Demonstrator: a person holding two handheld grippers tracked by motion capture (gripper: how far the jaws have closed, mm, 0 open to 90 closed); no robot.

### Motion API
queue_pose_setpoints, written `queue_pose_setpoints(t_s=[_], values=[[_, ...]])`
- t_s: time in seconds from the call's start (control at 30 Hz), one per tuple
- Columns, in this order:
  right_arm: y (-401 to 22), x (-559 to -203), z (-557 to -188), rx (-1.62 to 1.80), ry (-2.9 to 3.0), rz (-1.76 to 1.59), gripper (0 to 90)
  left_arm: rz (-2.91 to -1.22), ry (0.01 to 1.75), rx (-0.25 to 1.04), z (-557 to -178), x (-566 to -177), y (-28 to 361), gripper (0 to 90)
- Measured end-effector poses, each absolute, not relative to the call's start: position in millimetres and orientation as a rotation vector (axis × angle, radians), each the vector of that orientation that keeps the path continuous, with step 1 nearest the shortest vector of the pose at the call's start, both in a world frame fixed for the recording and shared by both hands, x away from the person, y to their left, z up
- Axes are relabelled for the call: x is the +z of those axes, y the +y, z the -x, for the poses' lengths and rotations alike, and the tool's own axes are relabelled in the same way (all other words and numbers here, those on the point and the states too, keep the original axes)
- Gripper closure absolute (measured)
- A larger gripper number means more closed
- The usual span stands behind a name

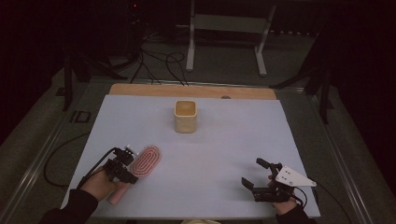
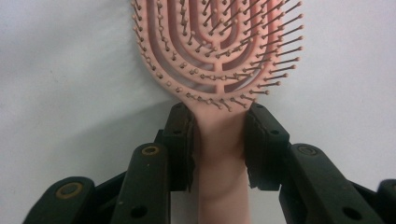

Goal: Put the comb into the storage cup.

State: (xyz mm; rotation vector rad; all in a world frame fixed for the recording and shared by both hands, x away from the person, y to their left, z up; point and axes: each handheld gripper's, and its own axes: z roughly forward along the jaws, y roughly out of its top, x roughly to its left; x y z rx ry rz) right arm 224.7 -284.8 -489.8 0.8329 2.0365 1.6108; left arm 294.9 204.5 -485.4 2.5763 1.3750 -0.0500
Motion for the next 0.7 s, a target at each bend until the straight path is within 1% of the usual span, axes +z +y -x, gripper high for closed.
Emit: queue_pose_setpoints(t_s=[0.03, 0.07, 0.23, 0.47, 0.7], values=[[-284.8, -489.8, -224.7, 1.611, 2.037, -0.833, 8.6, -2.577, 1.374, -0.046, -294.8, -485.6, 204.7, 66.5], [-285.0, -489.9, -224.7, 1.61, 2.037, -0.831, 8.5, -2.581, 1.371, -0.044, -295.1, -485.8, 205.2, 68.6], [-285.0, -490.0, -224.7, 1.613, 2.035, -0.831, 8.5, -2.579, 1.357, -0.043, -294.9, -486.1, 206.6, 70.4], [-285.6, -489.9, -224.9, 1.612, 2.034, -0.837, 8.5, -2.584, 1.321, -0.034, -294.2, -485.0, 208.6, 71.5], [-285.3, -490.1, -225.0, 1.612, 2.034, -0.838, 8.5, -2.572, 1.271, 0.006, -290.1, -483.0, 203.6, 71.8]])
